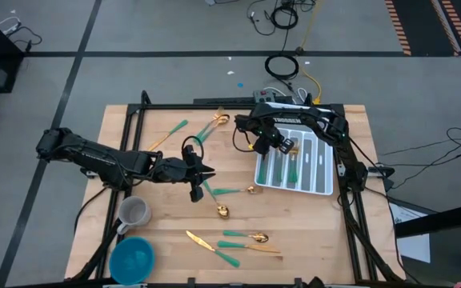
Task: Sort silverware
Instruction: Put the bottom right green spoon into the white cutlery tray
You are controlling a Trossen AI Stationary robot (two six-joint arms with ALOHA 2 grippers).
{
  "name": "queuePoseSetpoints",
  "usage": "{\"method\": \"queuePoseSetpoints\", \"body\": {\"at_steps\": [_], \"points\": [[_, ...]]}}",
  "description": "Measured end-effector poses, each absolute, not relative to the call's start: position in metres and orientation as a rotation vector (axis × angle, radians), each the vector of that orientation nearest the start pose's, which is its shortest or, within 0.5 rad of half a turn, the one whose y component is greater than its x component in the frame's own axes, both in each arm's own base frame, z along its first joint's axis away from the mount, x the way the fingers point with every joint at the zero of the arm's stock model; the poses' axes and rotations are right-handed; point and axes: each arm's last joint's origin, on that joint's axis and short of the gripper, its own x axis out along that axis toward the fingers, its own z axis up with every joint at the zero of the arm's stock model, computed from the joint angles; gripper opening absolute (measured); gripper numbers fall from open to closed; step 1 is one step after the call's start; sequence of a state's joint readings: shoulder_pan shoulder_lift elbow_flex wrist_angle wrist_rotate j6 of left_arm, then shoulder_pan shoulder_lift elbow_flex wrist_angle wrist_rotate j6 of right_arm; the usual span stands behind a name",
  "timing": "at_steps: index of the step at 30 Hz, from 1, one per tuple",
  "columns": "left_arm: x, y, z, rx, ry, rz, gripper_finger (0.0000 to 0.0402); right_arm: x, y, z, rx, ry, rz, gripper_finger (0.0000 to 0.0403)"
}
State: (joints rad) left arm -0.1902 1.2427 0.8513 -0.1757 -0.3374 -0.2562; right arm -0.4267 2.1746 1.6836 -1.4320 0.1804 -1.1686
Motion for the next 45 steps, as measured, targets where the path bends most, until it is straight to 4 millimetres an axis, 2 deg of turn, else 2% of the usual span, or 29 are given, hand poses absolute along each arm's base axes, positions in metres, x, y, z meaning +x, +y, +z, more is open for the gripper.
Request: {"method": "queuePoseSetpoints", "body": {"at_steps": [11,21,34,41,45], "points": [[0.262,-0.041,0.264,-0.102,0.525,0.212,0.0073,0.346,-0.168,0.165,-0.498,1.842,0.645,0.0000],[0.262,-0.041,0.264,-0.102,0.525,0.213,0.0073,0.337,-0.170,0.151,-0.402,1.889,0.549,0.0001],[0.262,-0.041,0.264,-0.105,0.524,0.213,0.0073,0.339,-0.170,0.150,-0.349,1.891,0.457,0.0059],[0.262,-0.041,0.264,-0.105,0.524,0.213,0.0073,0.339,-0.170,0.150,-0.314,1.885,0.430,0.0068],[0.262,-0.041,0.264,-0.103,0.524,0.212,0.0073,0.341,-0.175,0.155,-0.286,1.847,0.337,0.0068]]}}
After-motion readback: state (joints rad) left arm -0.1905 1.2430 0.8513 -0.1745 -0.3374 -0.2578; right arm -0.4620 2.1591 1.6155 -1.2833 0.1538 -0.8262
